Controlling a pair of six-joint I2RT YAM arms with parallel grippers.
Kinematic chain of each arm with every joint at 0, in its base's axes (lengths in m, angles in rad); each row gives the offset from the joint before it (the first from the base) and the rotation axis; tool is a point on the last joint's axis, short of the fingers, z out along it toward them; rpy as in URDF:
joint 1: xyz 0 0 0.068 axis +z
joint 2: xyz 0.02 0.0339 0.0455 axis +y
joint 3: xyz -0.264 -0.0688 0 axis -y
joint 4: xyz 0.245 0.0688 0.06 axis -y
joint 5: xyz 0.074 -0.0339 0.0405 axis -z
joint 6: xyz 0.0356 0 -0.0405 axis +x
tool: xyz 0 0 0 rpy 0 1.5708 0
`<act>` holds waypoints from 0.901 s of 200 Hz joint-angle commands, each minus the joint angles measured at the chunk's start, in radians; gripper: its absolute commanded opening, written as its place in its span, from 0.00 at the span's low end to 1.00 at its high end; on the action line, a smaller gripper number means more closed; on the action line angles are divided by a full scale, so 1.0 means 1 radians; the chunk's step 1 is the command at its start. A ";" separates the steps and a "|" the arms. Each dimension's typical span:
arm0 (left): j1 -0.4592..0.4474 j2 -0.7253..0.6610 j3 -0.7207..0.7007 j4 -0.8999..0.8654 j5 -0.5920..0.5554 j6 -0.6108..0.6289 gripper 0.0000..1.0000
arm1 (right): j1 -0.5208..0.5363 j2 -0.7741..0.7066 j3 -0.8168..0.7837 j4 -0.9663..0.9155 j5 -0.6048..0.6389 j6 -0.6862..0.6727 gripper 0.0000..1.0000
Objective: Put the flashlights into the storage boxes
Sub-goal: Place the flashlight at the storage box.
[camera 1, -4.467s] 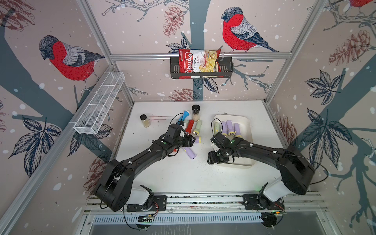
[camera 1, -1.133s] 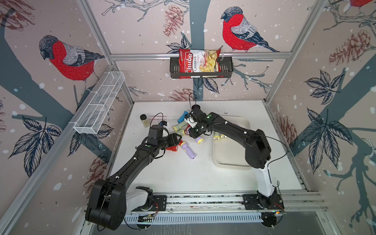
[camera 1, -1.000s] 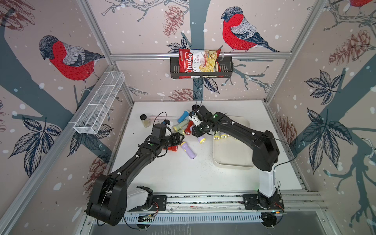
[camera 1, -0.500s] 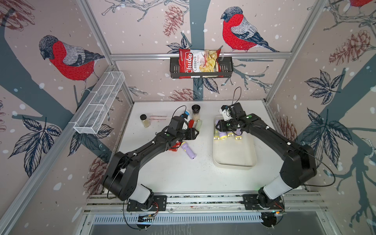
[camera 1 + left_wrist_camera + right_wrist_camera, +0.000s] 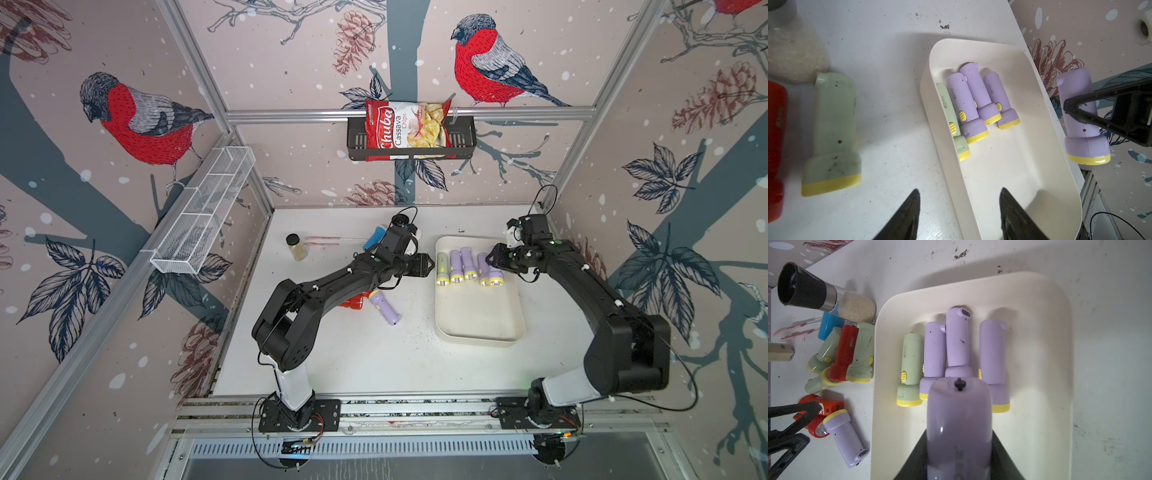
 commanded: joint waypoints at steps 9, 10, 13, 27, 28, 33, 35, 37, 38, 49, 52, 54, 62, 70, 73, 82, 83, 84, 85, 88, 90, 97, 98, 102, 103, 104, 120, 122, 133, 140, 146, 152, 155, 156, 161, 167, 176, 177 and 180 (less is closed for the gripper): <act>-0.001 0.032 0.047 -0.021 0.011 0.024 0.60 | -0.005 0.035 0.022 -0.016 0.031 -0.019 0.31; -0.001 0.034 0.049 -0.022 0.011 0.024 0.60 | -0.005 0.037 0.023 -0.016 0.032 -0.019 0.31; 0.000 0.037 0.053 -0.024 0.011 0.025 0.60 | -0.002 0.041 0.026 -0.016 0.034 -0.018 0.31; -0.001 0.050 0.069 -0.032 0.011 0.032 0.60 | 0.002 0.063 0.038 -0.017 0.043 -0.020 0.32; -0.001 0.051 0.070 -0.033 0.011 0.032 0.60 | 0.002 0.065 0.040 -0.017 0.045 -0.020 0.32; 0.000 0.056 0.077 -0.038 0.010 0.032 0.60 | 0.003 0.074 0.045 -0.016 0.048 -0.021 0.32; 0.000 0.058 0.080 -0.039 0.008 0.034 0.60 | 0.004 0.077 0.047 -0.017 0.050 -0.021 0.32; -0.001 0.060 0.082 -0.041 0.008 0.036 0.60 | 0.005 0.080 0.051 -0.017 0.052 -0.022 0.32; -0.001 0.061 0.082 -0.042 0.008 0.036 0.60 | 0.006 0.081 0.051 -0.017 0.053 -0.022 0.32; -0.001 0.071 0.097 -0.052 0.007 0.040 0.60 | 0.012 0.102 0.065 -0.019 0.071 -0.022 0.32; -0.001 0.073 0.100 -0.054 0.005 0.043 0.60 | 0.013 0.107 0.070 -0.021 0.079 -0.022 0.32; -0.002 0.074 0.104 -0.056 0.005 0.044 0.61 | 0.015 0.111 0.074 -0.023 0.084 -0.020 0.32; -0.001 0.080 0.110 -0.058 0.004 0.046 0.60 | 0.025 0.127 0.088 -0.028 0.105 -0.021 0.32; -0.001 0.085 0.114 -0.060 0.004 0.046 0.60 | 0.037 0.145 0.102 -0.034 0.126 -0.022 0.32; 0.000 0.087 0.115 -0.060 0.004 0.046 0.60 | 0.041 0.151 0.105 -0.035 0.133 -0.024 0.32; 0.001 0.093 0.118 -0.060 0.004 0.048 0.60 | 0.055 0.172 0.122 -0.042 0.152 -0.027 0.32; 0.001 0.093 0.119 -0.060 0.004 0.048 0.60 | 0.056 0.175 0.123 -0.042 0.154 -0.027 0.32; 0.002 0.093 0.120 -0.060 0.004 0.048 0.60 | 0.057 0.177 0.125 -0.042 0.155 -0.026 0.32; 0.001 0.093 0.120 -0.060 0.004 0.048 0.60 | 0.058 0.179 0.126 -0.042 0.158 -0.027 0.32; 0.002 0.093 0.120 -0.060 0.004 0.047 0.60 | 0.062 0.186 0.130 -0.043 0.161 -0.027 0.32; 0.001 0.094 0.121 -0.061 0.004 0.047 0.60 | 0.064 0.190 0.133 -0.044 0.163 -0.028 0.32; 0.002 0.097 0.121 -0.062 0.003 0.047 0.60 | 0.066 0.204 0.140 -0.042 0.167 -0.027 0.32; 0.002 0.098 0.121 -0.063 0.004 0.048 0.61 | 0.067 0.206 0.141 -0.042 0.167 -0.027 0.32; 0.003 0.098 0.121 -0.062 0.004 0.048 0.61 | 0.068 0.214 0.145 -0.041 0.167 -0.028 0.32; 0.003 0.099 0.122 -0.062 0.004 0.048 0.60 | 0.068 0.215 0.146 -0.040 0.167 -0.028 0.32; 0.003 0.099 0.122 -0.062 0.004 0.048 0.60 | 0.068 0.217 0.147 -0.040 0.168 -0.027 0.32; 0.010 0.101 0.122 -0.062 0.005 0.047 0.61 | 0.070 0.248 0.169 -0.044 0.183 -0.030 0.32; 0.012 0.101 0.120 -0.062 0.005 0.048 0.61 | 0.071 0.253 0.173 -0.046 0.187 -0.031 0.32; 0.016 0.102 0.118 -0.062 0.005 0.046 0.61 | 0.073 0.275 0.193 -0.054 0.203 -0.036 0.32; 0.020 0.101 0.116 -0.062 0.006 0.046 0.61 | 0.074 0.289 0.207 -0.059 0.208 -0.041 0.32; 0.023 0.101 0.113 -0.062 0.006 0.046 0.61 | 0.075 0.301 0.217 -0.061 0.209 -0.045 0.32; 0.026 0.101 0.112 -0.063 0.007 0.044 0.61 | 0.074 0.313 0.227 -0.060 0.209 -0.047 0.32; 0.027 0.101 0.111 -0.060 0.008 0.045 0.61 | 0.074 0.319 0.231 -0.061 0.209 -0.049 0.32; 0.028 0.101 0.111 -0.060 0.008 0.044 0.61 | 0.074 0.321 0.233 -0.061 0.210 -0.050 0.32; 0.031 0.101 0.108 -0.059 0.010 0.041 0.61 | 0.075 0.330 0.242 -0.060 0.211 -0.052 0.32; 0.034 0.101 0.108 -0.059 0.011 0.041 0.60 | 0.074 0.341 0.253 -0.062 0.212 -0.055 0.32; 0.039 0.099 0.105 -0.059 0.011 0.042 0.61 | 0.074 0.360 0.270 -0.065 0.215 -0.059 0.32; 0.040 0.099 0.104 -0.059 0.011 0.041 0.61 | 0.075 0.361 0.273 -0.065 0.215 -0.058 0.32; 0.042 0.099 0.104 -0.061 0.010 0.042 0.61 | 0.075 0.369 0.280 -0.068 0.220 -0.058 0.32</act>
